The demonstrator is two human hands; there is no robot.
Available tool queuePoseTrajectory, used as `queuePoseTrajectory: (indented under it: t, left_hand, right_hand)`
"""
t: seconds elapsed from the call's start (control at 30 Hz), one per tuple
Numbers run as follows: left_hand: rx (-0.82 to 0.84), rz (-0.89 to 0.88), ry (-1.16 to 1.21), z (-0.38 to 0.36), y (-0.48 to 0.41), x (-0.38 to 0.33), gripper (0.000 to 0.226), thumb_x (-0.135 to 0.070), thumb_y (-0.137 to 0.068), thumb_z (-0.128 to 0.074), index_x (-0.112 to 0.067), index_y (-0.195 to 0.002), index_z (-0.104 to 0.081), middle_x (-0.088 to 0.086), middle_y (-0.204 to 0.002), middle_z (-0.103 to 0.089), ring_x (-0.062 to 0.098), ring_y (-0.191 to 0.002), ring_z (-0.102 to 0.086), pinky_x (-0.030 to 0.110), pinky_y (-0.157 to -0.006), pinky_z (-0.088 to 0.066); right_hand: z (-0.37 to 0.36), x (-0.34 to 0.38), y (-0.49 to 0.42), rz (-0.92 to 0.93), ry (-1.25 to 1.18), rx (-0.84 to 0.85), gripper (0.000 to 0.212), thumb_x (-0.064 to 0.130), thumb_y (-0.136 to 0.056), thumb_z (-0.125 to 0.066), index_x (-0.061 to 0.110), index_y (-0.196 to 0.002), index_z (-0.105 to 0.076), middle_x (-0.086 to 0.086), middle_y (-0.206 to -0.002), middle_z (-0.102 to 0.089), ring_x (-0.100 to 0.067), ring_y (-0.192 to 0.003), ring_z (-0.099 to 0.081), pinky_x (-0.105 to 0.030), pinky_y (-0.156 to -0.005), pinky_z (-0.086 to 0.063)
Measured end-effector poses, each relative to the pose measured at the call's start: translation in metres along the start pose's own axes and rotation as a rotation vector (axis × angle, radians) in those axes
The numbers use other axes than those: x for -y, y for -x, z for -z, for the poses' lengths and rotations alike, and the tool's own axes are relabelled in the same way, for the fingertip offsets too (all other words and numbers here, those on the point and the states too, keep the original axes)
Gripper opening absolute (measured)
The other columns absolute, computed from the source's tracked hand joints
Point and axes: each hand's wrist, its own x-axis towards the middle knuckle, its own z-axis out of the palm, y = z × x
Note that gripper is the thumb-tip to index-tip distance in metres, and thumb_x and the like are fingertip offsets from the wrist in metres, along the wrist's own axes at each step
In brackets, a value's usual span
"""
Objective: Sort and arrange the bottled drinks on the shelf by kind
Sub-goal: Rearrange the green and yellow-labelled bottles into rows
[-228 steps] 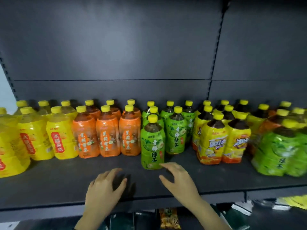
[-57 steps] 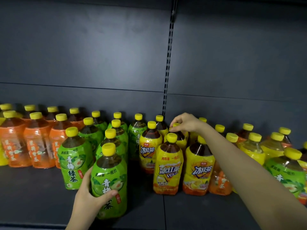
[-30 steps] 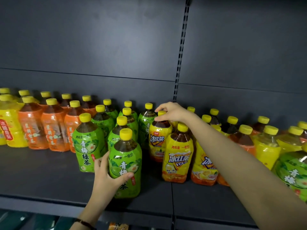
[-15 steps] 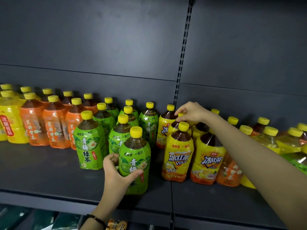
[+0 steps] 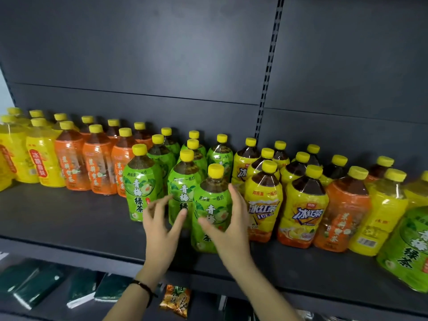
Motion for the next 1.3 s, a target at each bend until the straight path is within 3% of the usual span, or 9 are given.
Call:
queuePoseTrajectory:
  t: [0.13, 0.23, 0.5, 0.6, 0.67, 0.77, 0.93, 1.2, 1.3]
  left_hand:
    - [-0.016, 0.029, -0.111, -0.005, -0.024, 0.005, 0.092, -0.035, -0.073, -0.077, -0.021, -0.146, -0.024, 0.013, -0.147, -0.024, 0.026, -0.141, -0.017, 0.035, -0.110, -0.019]
    - [-0.011, -0.032, -0.146, -0.018, -0.035, -0.001, 0.102, -0.029, -0.071, -0.080, -0.014, -0.149, -0.016, 0.018, -0.148, -0.023, 0.018, -0.142, -0.008, 0.033, -0.110, -0.014]
    - [-0.027, -0.113, -0.224, -0.019, -0.037, 0.006, 0.101, -0.035, -0.073, -0.078, -0.015, -0.150, -0.015, 0.011, -0.144, -0.039, 0.024, -0.134, -0.032, 0.030, -0.101, -0.032]
    - [-0.064, -0.131, -0.299, -0.013, -0.039, 0.006, 0.101, -0.041, -0.069, -0.079, -0.017, -0.149, -0.022, 0.012, -0.139, -0.039, 0.027, -0.127, -0.038, 0.044, -0.085, -0.052]
    - [-0.087, -0.171, -0.385, -0.010, -0.044, 0.009, 0.099, -0.044, -0.064, -0.082, -0.014, -0.146, -0.034, 0.016, -0.128, -0.040, 0.033, -0.115, -0.044, 0.045, -0.075, -0.054]
    - [-0.137, -0.202, -0.522, -0.005, -0.050, 0.017, 0.093, -0.058, -0.059, -0.079, -0.017, -0.138, -0.049, 0.018, -0.123, -0.041, 0.040, -0.108, -0.042, 0.053, -0.086, -0.041]
    - [-0.162, -0.121, -0.584, 0.011, -0.057, 0.028, 0.090, -0.082, -0.057, -0.051, -0.034, -0.134, -0.051, 0.015, -0.144, -0.028, 0.043, -0.128, -0.026, 0.065, -0.094, -0.029]
    - [-0.167, -0.065, -0.434, 0.012, -0.058, 0.037, 0.127, -0.087, -0.057, -0.049, -0.003, -0.148, -0.017, 0.023, -0.152, -0.023, 0.042, -0.137, -0.026, 0.058, -0.105, -0.029]
    - [-0.178, -0.078, -0.366, 0.017, -0.053, 0.041, 0.123, -0.071, -0.061, -0.067, -0.001, -0.148, -0.017, 0.023, -0.153, -0.021, 0.038, -0.141, -0.021, 0.052, -0.111, -0.022]
  right_hand:
    - [-0.027, -0.011, 0.006, 0.016, 0.140, -0.123, 0.113, 0.036, -0.070, -0.081, 0.057, -0.141, 0.004, 0.025, -0.149, -0.004, -0.006, -0.142, -0.010, -0.028, -0.110, -0.025]
    - [-0.030, -0.016, -0.003, -0.009, 0.129, -0.191, 0.115, 0.029, -0.072, -0.081, 0.058, -0.140, 0.007, 0.023, -0.145, -0.008, -0.005, -0.137, -0.018, -0.025, -0.105, -0.033]
    - [-0.036, -0.035, -0.048, -0.042, 0.131, -0.095, 0.113, 0.016, -0.080, -0.075, 0.037, -0.146, 0.014, 0.006, -0.157, -0.001, -0.003, -0.142, -0.006, -0.027, -0.116, -0.018]
    - [-0.039, -0.041, -0.066, -0.068, 0.089, -0.061, 0.111, 0.015, -0.081, -0.073, 0.039, -0.146, 0.014, 0.006, -0.159, -0.003, 0.002, -0.137, -0.008, -0.027, -0.115, -0.018]
    - [-0.041, -0.046, -0.074, -0.084, 0.134, -0.086, 0.111, 0.016, -0.081, -0.073, 0.038, -0.147, 0.013, 0.004, -0.160, -0.006, -0.002, -0.139, -0.012, -0.031, -0.115, -0.021]
    - [-0.044, -0.051, -0.085, -0.113, 0.176, -0.108, 0.112, 0.016, -0.081, -0.072, 0.037, -0.147, 0.015, 0.000, -0.160, -0.007, -0.013, -0.144, -0.015, -0.033, -0.114, -0.022]
    - [-0.045, -0.053, -0.104, -0.133, 0.160, -0.100, 0.111, 0.013, -0.082, -0.071, 0.037, -0.146, 0.015, -0.008, -0.155, -0.013, -0.020, -0.143, -0.020, -0.035, -0.113, -0.025]
    - [-0.043, -0.057, -0.094, -0.145, 0.091, -0.106, 0.103, 0.017, -0.086, -0.068, 0.044, -0.147, 0.011, 0.003, -0.159, -0.011, -0.005, -0.140, -0.017, -0.030, -0.113, -0.023]
    - [-0.040, -0.049, -0.082, -0.163, 0.097, -0.124, 0.088, 0.016, -0.091, -0.060, 0.041, -0.150, 0.000, 0.011, -0.155, -0.021, -0.005, -0.137, -0.025, -0.029, -0.113, -0.026]
